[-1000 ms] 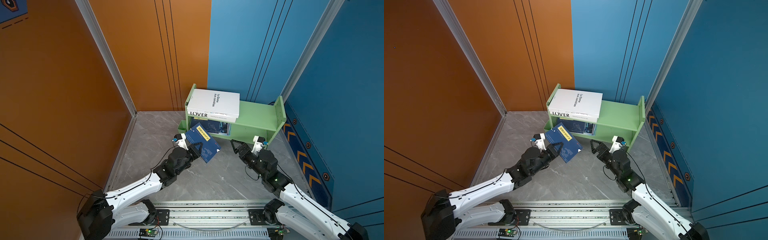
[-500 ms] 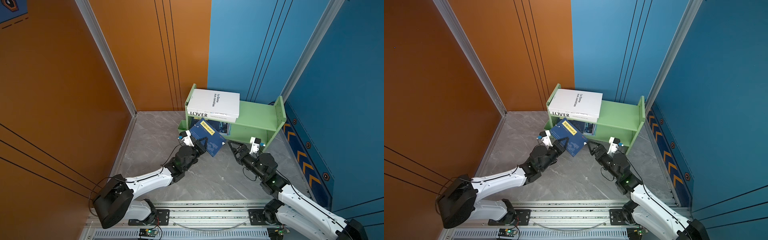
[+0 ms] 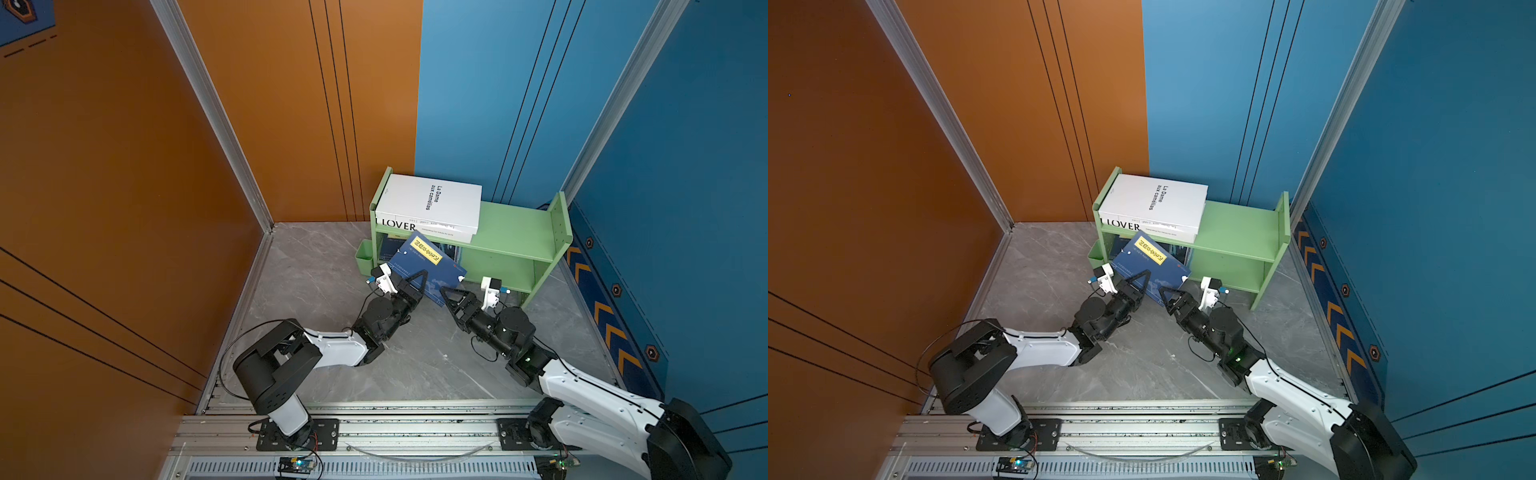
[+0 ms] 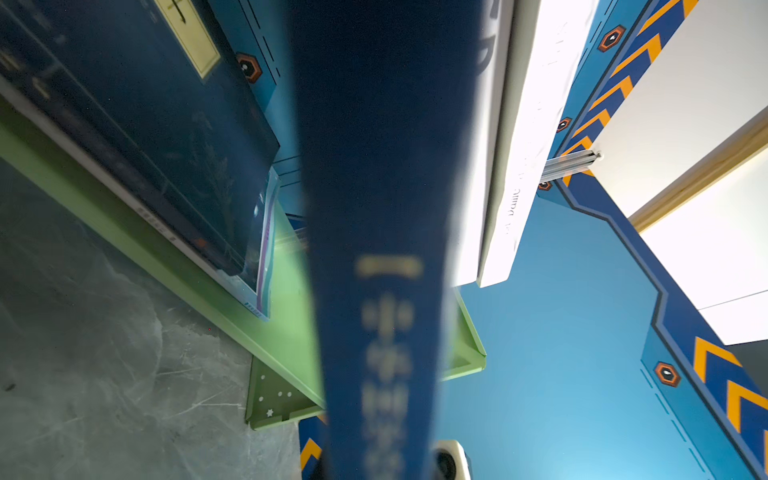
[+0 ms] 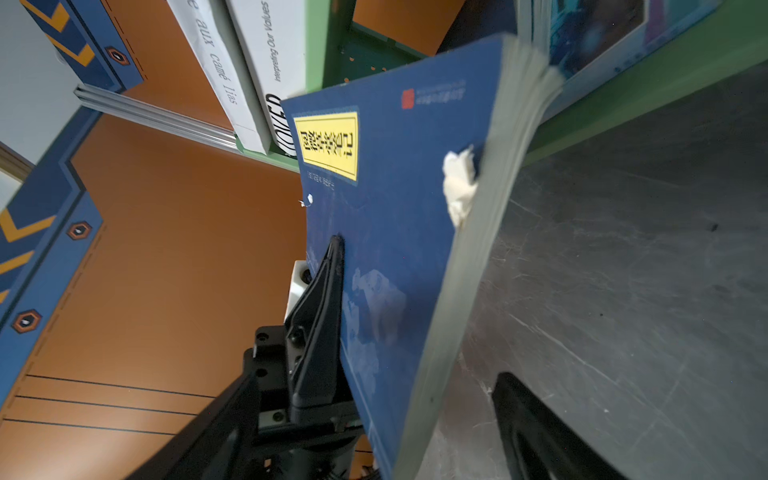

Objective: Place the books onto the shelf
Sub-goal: 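Lift the paperback with both grippers and carry it to the shelf front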

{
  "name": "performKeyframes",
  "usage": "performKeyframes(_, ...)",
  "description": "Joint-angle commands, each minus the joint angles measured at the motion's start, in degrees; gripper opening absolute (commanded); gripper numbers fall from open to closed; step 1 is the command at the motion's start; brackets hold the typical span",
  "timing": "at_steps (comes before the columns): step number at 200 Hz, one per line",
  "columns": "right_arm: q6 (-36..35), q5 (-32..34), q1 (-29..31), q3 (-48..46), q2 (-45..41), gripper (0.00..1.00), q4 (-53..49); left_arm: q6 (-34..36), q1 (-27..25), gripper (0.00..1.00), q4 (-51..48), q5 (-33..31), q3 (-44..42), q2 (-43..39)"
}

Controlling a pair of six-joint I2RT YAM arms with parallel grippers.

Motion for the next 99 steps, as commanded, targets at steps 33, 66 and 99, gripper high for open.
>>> performKeyframes(33, 3.54, -0.29, -1.19, 1.98, 6.37, 0.57, 9.96, -3.94, -1.05, 0.0, 8.78, 0.64, 0.93, 2.19)
performKeyframes(66, 4.52, 0.08, -1.17, 1.98, 7.26, 0.37, 10.75, -4.37, -0.85, 0.0, 8.79, 0.57, 0.94, 2.62)
performKeyframes(99, 4.46, 0.79, -1.28, 2.11, 6.36, 0.18, 8.19, -5.44, -0.48, 0.04, 8.84, 1.18, 1.11, 3.57)
